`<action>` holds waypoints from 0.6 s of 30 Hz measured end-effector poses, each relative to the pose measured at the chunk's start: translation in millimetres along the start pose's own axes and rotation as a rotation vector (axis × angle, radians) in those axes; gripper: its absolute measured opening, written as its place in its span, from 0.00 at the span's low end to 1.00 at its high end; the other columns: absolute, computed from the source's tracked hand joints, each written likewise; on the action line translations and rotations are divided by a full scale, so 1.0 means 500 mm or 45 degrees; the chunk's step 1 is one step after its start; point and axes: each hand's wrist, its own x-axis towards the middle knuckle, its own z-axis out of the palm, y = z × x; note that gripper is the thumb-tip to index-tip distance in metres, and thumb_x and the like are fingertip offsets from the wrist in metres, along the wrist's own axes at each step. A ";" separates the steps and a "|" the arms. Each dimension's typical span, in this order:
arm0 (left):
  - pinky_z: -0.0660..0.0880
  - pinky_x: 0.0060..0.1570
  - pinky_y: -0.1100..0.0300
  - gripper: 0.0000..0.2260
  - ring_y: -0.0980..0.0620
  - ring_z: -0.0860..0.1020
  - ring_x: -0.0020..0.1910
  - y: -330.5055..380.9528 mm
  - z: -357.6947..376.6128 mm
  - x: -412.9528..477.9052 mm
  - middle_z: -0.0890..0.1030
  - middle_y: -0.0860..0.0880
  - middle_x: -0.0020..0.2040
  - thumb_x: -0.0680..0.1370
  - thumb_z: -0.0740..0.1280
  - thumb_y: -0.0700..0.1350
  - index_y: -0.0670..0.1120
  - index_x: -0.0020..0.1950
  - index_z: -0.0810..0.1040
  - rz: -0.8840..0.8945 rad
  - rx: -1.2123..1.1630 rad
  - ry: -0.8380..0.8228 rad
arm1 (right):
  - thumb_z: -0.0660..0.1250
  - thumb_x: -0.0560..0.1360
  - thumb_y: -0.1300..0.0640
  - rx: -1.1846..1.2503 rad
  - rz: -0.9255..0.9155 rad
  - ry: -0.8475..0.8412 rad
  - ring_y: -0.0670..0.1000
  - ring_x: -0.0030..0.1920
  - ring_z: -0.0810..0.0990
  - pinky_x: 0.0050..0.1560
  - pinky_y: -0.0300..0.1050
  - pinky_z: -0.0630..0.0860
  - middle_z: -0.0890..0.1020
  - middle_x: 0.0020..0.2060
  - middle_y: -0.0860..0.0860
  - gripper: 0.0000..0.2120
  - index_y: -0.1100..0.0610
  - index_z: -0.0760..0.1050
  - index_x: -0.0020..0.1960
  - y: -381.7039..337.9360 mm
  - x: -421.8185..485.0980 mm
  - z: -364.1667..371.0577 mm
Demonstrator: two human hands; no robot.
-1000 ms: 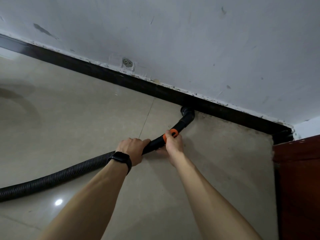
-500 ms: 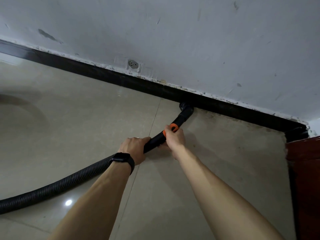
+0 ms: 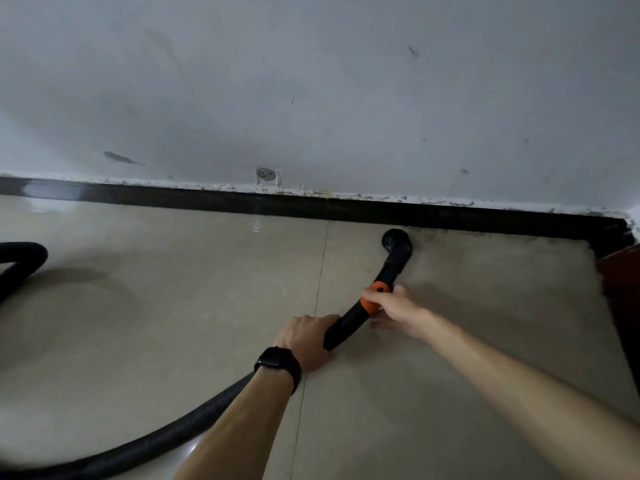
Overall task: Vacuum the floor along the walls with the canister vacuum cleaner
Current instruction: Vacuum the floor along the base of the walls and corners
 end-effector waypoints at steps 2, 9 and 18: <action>0.78 0.47 0.51 0.15 0.43 0.81 0.48 0.024 0.012 0.010 0.82 0.50 0.48 0.74 0.66 0.49 0.57 0.60 0.70 0.060 0.074 -0.022 | 0.77 0.75 0.50 0.138 -0.021 0.107 0.60 0.50 0.85 0.47 0.57 0.86 0.80 0.58 0.61 0.26 0.61 0.68 0.63 0.031 -0.009 -0.016; 0.76 0.44 0.53 0.14 0.42 0.80 0.49 0.094 0.027 0.046 0.82 0.49 0.49 0.75 0.65 0.49 0.57 0.61 0.71 0.154 0.182 -0.026 | 0.70 0.81 0.53 0.140 -0.142 0.325 0.46 0.38 0.77 0.20 0.29 0.68 0.78 0.52 0.57 0.18 0.63 0.72 0.64 0.077 -0.028 -0.078; 0.74 0.41 0.55 0.13 0.42 0.81 0.47 0.124 0.020 0.069 0.82 0.49 0.47 0.75 0.66 0.51 0.56 0.59 0.70 0.056 0.140 0.048 | 0.70 0.81 0.54 0.127 -0.141 0.240 0.52 0.40 0.81 0.29 0.40 0.81 0.81 0.56 0.58 0.14 0.60 0.73 0.62 0.006 -0.007 -0.089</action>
